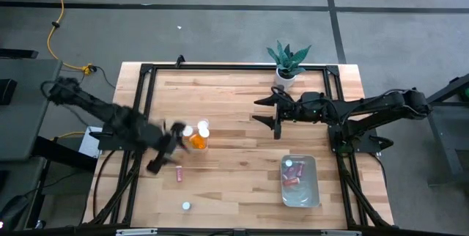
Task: Pick and place medicine bottles into bin by pill shape (circle, oval)
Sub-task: Put the small pink pill bottle into the gray bin
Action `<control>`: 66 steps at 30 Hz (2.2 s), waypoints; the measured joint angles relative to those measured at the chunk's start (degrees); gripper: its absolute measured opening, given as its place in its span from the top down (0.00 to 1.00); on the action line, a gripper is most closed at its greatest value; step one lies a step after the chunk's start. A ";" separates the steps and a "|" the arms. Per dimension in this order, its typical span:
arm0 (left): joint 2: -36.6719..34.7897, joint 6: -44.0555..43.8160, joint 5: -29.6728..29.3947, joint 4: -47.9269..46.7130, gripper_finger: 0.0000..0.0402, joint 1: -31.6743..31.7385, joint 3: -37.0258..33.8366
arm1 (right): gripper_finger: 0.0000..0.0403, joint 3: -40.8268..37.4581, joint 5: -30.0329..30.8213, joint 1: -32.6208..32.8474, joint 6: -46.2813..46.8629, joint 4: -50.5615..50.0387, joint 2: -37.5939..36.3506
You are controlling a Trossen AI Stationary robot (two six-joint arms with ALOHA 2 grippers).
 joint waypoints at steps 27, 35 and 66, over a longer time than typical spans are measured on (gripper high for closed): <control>34.73 20.70 -2.08 2.46 0.56 -15.88 -6.35 | 0.38 0.02 3.69 0.00 2.04 -2.69 0.02; 35.32 24.12 -1.45 3.14 0.66 -13.84 -6.35 | 0.38 0.02 3.73 0.00 3.01 -2.82 0.02; 11.93 13.70 -3.21 12.51 0.78 10.74 8.37 | 0.38 0.02 -1.65 0.42 7.86 -6.90 0.02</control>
